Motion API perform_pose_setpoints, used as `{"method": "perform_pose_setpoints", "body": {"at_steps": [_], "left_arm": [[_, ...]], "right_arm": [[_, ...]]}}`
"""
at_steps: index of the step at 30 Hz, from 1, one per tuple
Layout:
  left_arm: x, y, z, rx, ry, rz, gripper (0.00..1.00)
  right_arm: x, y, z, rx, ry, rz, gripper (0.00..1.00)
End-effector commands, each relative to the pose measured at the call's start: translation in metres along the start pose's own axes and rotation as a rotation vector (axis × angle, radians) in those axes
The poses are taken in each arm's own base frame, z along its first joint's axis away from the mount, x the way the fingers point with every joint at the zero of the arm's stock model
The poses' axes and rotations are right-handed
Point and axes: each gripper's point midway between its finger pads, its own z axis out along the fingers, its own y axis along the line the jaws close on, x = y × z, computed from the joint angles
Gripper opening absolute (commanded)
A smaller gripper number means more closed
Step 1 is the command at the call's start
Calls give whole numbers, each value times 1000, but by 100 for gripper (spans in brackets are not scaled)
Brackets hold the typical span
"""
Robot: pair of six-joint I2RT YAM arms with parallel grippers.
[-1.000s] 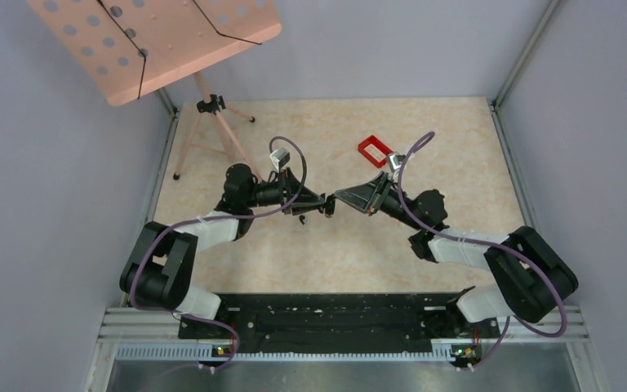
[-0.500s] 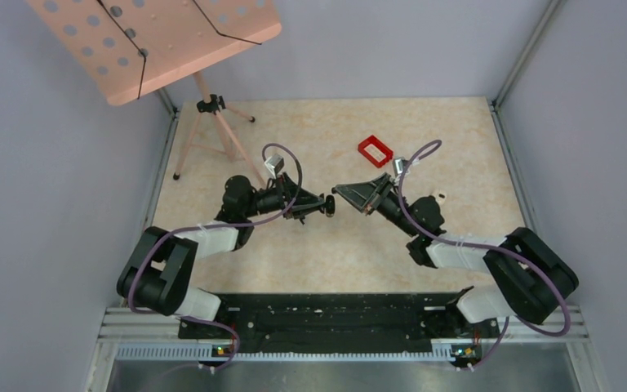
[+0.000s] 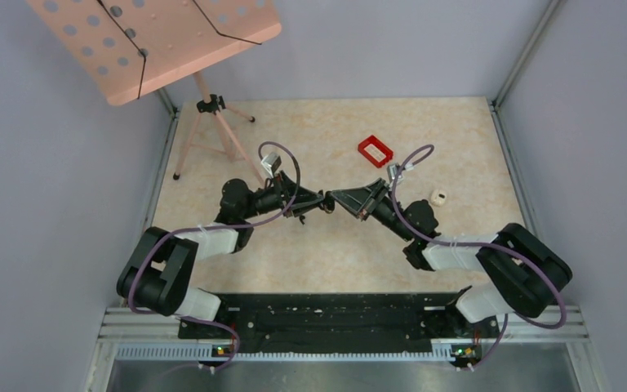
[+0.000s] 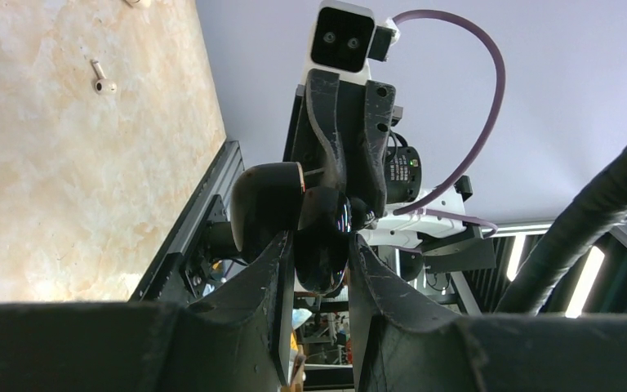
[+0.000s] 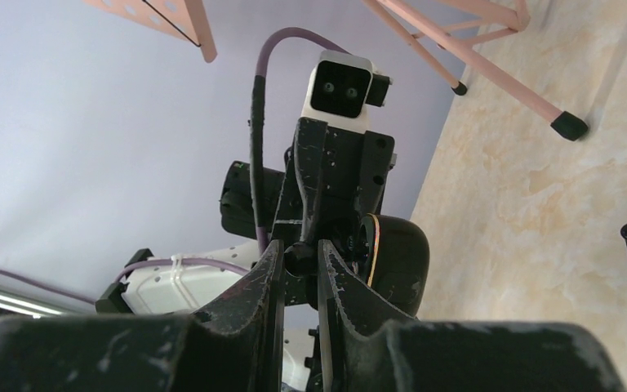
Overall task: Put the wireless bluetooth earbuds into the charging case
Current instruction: Place the earbud in the charging case.
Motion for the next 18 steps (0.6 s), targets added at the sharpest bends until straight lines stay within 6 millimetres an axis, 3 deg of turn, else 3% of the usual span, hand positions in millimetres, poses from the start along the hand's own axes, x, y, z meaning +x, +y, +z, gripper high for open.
{"method": "perform_pose_setpoints", "body": {"at_steps": [1,18], "left_arm": [[2,-17,-1,63,-1,61,0],[6,-14,-2,64,3,46,0]], "right_arm": [[0,16,8,-78,-5,0,7],[-12,34,11,-134,-41,-8,7]]}}
